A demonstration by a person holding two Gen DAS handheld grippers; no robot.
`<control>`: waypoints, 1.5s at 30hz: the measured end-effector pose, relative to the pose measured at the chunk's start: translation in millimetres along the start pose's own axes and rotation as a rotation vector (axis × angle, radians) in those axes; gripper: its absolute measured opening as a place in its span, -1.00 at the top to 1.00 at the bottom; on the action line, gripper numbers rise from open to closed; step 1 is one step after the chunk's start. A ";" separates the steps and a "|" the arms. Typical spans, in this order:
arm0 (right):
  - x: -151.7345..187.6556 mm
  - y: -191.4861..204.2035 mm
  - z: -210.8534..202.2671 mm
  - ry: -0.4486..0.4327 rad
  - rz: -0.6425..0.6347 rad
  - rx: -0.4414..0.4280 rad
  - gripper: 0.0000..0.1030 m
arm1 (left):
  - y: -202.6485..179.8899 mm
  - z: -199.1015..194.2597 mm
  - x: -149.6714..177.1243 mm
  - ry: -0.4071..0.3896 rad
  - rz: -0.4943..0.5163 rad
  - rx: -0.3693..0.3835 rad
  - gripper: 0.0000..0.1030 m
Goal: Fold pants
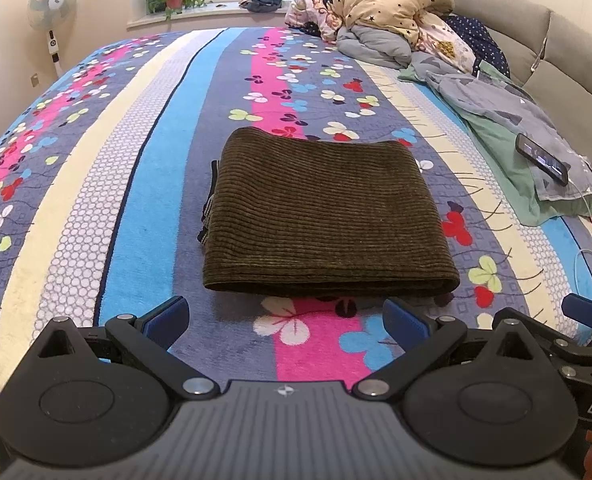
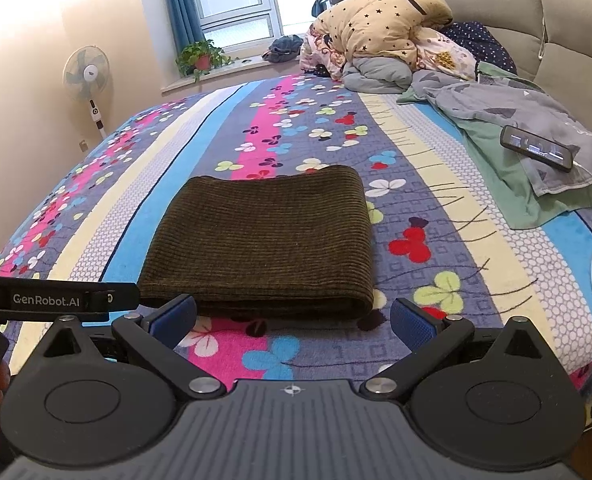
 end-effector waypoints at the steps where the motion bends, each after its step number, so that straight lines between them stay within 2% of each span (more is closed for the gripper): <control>1: 0.3 0.1 0.3 0.002 0.002 0.000 -0.99 | -0.6 0.0 0.4 0.001 0.001 0.001 -1.00; 45: 1.8 0.1 2.6 0.011 0.000 0.001 -0.99 | -12.1 4.5 4.6 0.025 0.043 -0.018 -1.00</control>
Point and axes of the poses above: each gripper's, at about its wrist camera, not at the fingertips, and z roughly the way its jaws point, y to its left, x to its underside, the point moved 4 cm from there along z, roughly the way its jaws point, and after that the axes turned 8 degrees about -x, right-handed, at the moved point
